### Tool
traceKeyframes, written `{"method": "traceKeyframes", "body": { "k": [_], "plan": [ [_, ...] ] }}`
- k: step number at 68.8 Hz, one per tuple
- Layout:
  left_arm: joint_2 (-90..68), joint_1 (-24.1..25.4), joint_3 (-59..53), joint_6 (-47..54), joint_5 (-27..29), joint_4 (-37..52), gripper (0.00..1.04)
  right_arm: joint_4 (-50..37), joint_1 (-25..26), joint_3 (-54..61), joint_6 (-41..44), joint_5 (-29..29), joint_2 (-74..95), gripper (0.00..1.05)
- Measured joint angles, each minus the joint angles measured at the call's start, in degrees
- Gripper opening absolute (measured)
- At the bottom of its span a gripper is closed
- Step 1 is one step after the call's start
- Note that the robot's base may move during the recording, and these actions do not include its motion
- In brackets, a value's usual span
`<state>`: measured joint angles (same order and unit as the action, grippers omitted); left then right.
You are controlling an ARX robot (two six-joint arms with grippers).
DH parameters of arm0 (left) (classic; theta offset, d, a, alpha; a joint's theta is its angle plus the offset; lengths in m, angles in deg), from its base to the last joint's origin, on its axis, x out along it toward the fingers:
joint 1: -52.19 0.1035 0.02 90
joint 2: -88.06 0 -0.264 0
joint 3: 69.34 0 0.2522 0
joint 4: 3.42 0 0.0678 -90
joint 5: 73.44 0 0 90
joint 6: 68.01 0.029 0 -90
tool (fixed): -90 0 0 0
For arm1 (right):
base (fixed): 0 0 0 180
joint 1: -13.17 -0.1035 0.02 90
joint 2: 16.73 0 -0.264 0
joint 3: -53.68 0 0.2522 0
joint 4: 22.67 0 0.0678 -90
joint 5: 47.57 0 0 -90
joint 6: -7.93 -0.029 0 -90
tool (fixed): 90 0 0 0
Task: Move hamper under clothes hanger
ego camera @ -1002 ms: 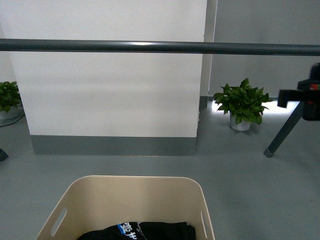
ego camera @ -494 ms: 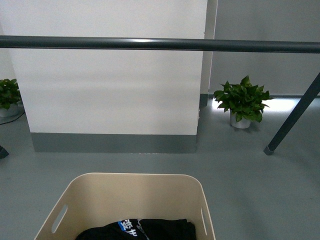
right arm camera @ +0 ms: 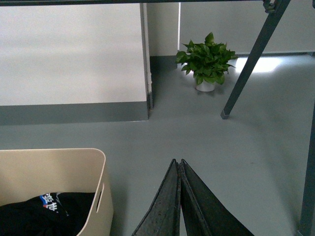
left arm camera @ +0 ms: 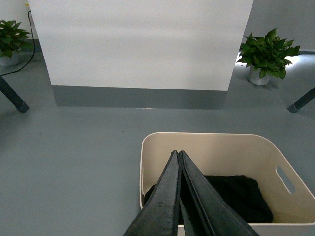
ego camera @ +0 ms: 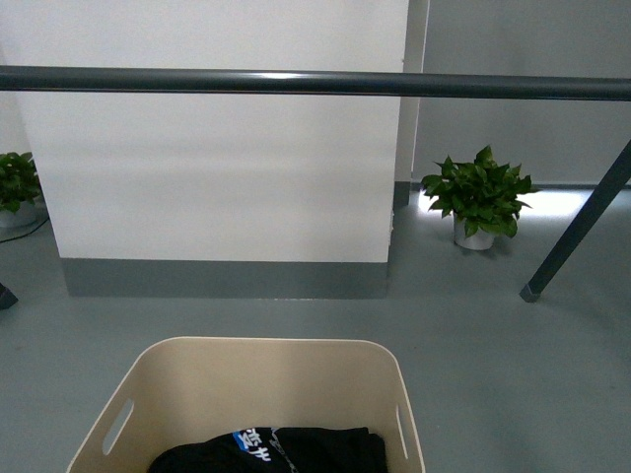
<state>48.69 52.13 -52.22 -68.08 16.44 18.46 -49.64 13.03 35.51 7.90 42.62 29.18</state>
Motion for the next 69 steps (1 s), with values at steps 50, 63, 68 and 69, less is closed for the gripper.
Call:
{"method": "traceKeyframes", "body": {
  "k": [50, 63, 68, 69],
  "plan": [
    [19.98, 0.0, -2.34, -0.02, 0.07, -16.06, 0.03, 17.11, 0.02, 4.09, 0.0, -0.09, -22.29, 0.02],
    [23.78, 0.0, -2.34, 0.0, 0.07, -19.85, 0.03, 21.57, 0.02, 4.09, 0.0, -0.09, -26.88, 0.02],
    [25.07, 0.0, -2.34, 0.0, 0.07, -21.14, 0.03, 23.1, 0.02, 4.09, 0.0, -0.09, -28.44, 0.02],
    [25.42, 0.0, -2.34, 0.0, 0.07, -21.49, 0.03, 23.54, 0.02, 4.09, 0.0, -0.09, -28.87, 0.02]
  ]
}}
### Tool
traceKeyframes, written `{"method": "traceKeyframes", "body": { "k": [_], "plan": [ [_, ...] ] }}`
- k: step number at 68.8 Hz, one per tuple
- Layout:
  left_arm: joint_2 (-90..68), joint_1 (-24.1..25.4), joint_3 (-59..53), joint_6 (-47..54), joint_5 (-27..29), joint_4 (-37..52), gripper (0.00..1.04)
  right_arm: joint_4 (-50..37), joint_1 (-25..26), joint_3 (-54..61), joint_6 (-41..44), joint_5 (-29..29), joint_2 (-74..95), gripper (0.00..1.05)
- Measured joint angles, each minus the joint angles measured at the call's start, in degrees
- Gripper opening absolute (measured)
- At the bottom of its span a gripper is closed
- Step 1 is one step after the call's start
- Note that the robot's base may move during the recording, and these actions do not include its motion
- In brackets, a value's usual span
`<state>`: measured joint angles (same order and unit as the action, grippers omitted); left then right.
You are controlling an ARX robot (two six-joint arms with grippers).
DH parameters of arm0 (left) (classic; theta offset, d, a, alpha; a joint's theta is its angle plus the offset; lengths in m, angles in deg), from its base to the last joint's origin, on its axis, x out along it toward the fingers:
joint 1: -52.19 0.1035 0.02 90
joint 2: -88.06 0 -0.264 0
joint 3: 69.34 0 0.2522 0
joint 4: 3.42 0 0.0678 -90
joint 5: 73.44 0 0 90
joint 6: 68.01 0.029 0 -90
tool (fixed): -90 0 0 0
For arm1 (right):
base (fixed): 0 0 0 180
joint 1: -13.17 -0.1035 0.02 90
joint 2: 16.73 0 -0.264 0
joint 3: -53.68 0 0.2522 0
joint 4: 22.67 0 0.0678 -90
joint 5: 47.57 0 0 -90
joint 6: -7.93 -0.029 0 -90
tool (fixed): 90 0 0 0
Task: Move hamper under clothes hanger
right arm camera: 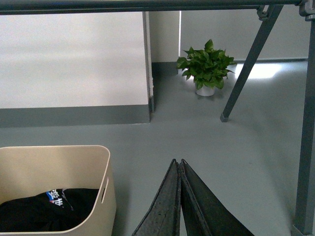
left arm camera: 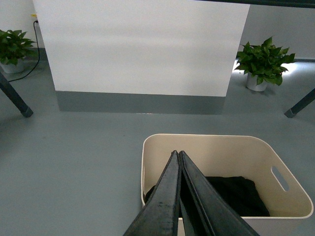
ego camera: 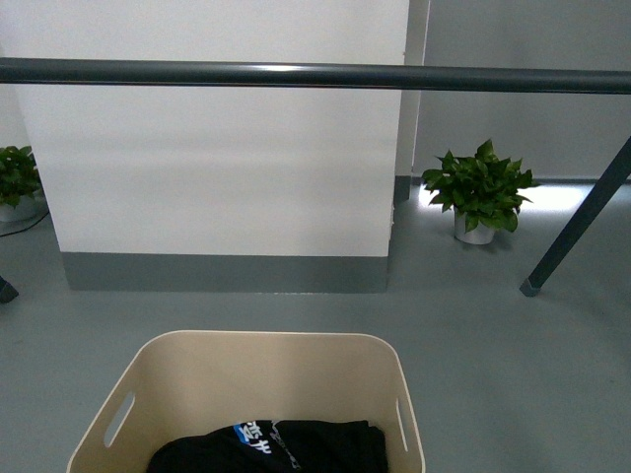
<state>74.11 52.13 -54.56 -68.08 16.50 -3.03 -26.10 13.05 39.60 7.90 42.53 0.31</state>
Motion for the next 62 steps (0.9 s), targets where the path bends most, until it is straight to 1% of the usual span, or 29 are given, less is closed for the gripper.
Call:
{"method": "traceKeyframes", "body": {
  "k": [18, 20, 23, 25, 28, 32, 35, 62],
  "plan": [
    [4.26, 0.0, 0.02, -0.02, 0.0, -4.28, 0.03, 4.94, 0.0, 0.0, 0.0, 0.0, -4.96, 0.02],
    [5.66, 0.0, 0.02, 0.0, 0.02, -5.92, 0.03, 5.22, 0.0, 0.0, 0.0, 0.0, -5.27, 0.02],
    [9.66, 0.0, 0.02, 0.0, -0.07, -11.5, 0.03, 5.84, 0.0, 0.0, 0.0, -0.02, -5.92, 0.02],
    [12.15, 0.0, 0.02, 0.0, -0.02, -13.38, 0.03, 6.32, 0.0, 0.0, 0.0, 0.0, -6.4, 0.02],
    [13.49, 0.0, 0.02, 0.0, 0.02, -13.81, 0.03, 7.15, 0.0, 0.0, 0.0, -0.04, -7.19, 0.02],
    [13.6, 0.0, 0.02, 0.0, -0.02, -14.01, 0.03, 14.12, 0.0, -0.02, 0.02, -0.13, -12.35, 0.02],
    [13.62, 0.0, 0.02, 0.0, 0.02, -14.03, 0.03, 16.5, 0.0, -0.02, 0.02, -0.13, -14.73, 0.02],
    [13.68, 0.0, 0.02, 0.0, 0.02, -14.08, 0.03, 17.11, 0.0, -0.02, 0.02, -0.17, -16.81, 0.02]
  ]
}}
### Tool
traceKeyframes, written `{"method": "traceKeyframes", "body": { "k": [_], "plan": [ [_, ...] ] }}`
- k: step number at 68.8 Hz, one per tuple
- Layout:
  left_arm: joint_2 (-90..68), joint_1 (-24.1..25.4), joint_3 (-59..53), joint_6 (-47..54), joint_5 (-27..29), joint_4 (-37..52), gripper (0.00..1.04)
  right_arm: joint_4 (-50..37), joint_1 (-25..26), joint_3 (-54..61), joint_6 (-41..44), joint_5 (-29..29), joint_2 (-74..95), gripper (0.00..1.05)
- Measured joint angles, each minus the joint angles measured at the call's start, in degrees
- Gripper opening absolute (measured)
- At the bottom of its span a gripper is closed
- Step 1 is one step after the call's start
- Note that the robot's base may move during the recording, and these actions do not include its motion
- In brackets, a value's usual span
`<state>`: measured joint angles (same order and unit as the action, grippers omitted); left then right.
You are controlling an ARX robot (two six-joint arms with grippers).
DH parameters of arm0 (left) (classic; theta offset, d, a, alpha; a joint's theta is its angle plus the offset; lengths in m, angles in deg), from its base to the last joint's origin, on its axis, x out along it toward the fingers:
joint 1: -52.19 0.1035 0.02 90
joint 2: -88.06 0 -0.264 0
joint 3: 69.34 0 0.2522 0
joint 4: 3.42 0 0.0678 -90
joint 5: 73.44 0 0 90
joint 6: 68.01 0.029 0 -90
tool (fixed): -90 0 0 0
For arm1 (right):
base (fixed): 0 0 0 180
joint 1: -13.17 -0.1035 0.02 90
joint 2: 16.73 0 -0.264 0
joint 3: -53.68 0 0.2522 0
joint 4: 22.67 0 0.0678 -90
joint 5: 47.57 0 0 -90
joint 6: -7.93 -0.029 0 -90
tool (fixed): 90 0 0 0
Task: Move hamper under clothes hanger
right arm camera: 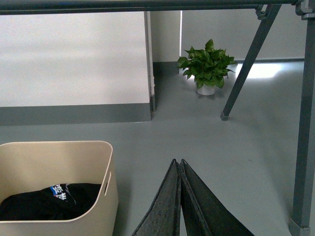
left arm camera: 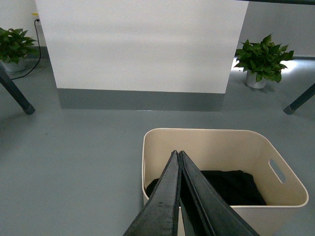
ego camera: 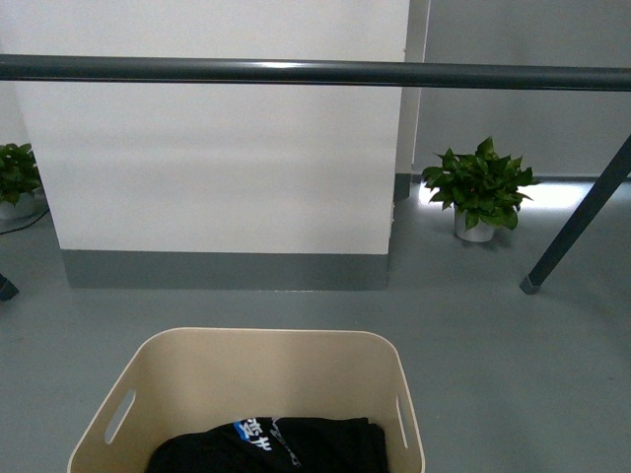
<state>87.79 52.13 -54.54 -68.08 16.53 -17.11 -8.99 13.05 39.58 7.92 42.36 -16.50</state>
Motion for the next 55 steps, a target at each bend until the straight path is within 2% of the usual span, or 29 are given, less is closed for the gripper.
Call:
{"method": "traceKeyframes", "body": {
  "k": [16, 20, 40, 55],
  "plan": [
    [0.0, 0.0, 0.0, 0.0, -0.02, 0.0, 0.03, 0.0, 0.0, 0.0, 0.04, 0.02, 0.0, 0.02],
    [0.0, 0.0, 0.0, 0.0, 0.0, 0.0, 0.03, 0.0, 0.0, 0.0, 0.02, 0.02, 0.0, 0.1],
    [0.0, 0.0, 0.0, -0.04, 0.0, 0.0, 0.55, 0.0, 0.0, 0.0, 0.02, 0.02, 0.0, 0.63],
    [0.0, 0.0, 0.0, -0.04, 0.0, 0.0, 0.89, 0.0, 0.0, 0.0, 0.02, 0.02, 0.0, 0.96]
  ]
}}
